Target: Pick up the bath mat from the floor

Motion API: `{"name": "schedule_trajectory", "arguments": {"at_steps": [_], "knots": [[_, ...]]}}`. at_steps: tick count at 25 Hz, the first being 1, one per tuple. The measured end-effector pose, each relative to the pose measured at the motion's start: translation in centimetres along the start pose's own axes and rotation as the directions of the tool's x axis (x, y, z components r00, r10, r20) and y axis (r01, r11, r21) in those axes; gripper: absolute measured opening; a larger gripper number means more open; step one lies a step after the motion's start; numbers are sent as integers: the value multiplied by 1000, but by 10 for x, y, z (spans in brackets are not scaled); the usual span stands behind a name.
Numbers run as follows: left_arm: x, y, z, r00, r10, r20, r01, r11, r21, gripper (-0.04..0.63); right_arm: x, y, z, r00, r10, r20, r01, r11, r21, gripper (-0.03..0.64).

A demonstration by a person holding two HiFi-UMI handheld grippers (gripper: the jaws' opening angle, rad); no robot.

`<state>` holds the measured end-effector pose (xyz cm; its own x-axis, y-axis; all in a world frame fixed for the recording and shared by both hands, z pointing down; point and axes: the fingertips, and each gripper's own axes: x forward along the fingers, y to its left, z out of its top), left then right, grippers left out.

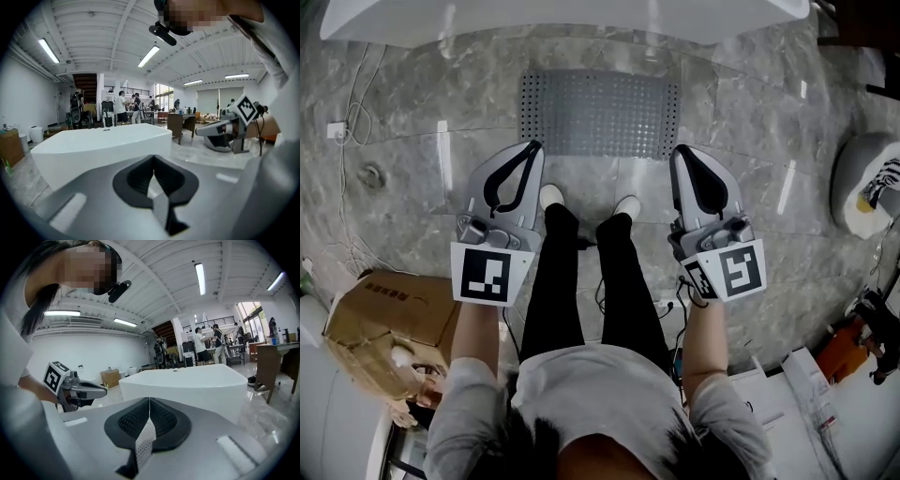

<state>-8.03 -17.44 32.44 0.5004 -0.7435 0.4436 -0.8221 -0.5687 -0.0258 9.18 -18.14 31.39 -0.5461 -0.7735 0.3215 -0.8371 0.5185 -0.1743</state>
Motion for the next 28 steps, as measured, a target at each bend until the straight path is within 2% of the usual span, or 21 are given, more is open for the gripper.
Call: {"name": "schedule_trajectory", "arguments": {"at_steps": [14, 18, 23, 28], "knots": [[50, -3, -150, 1000, -9, -15, 9, 1000, -28, 0, 38, -12, -148, 1000, 10, -21, -10, 1000, -28, 8], [68, 2, -197, 1000, 6, -21, -6, 1000, -5, 0, 52, -23, -192, 1000, 10, -20, -11, 999, -48, 8], [93, 10, -249, 1000, 22, 9, -22, 1000, 9, 0, 71, -36, -244, 1000, 29, 5, -29, 999, -45, 11], [120, 16, -303, 999, 33, 29, -34, 999, 38, 0, 95, -50, -299, 1000, 23, 12, -22, 995, -97, 11]]}}
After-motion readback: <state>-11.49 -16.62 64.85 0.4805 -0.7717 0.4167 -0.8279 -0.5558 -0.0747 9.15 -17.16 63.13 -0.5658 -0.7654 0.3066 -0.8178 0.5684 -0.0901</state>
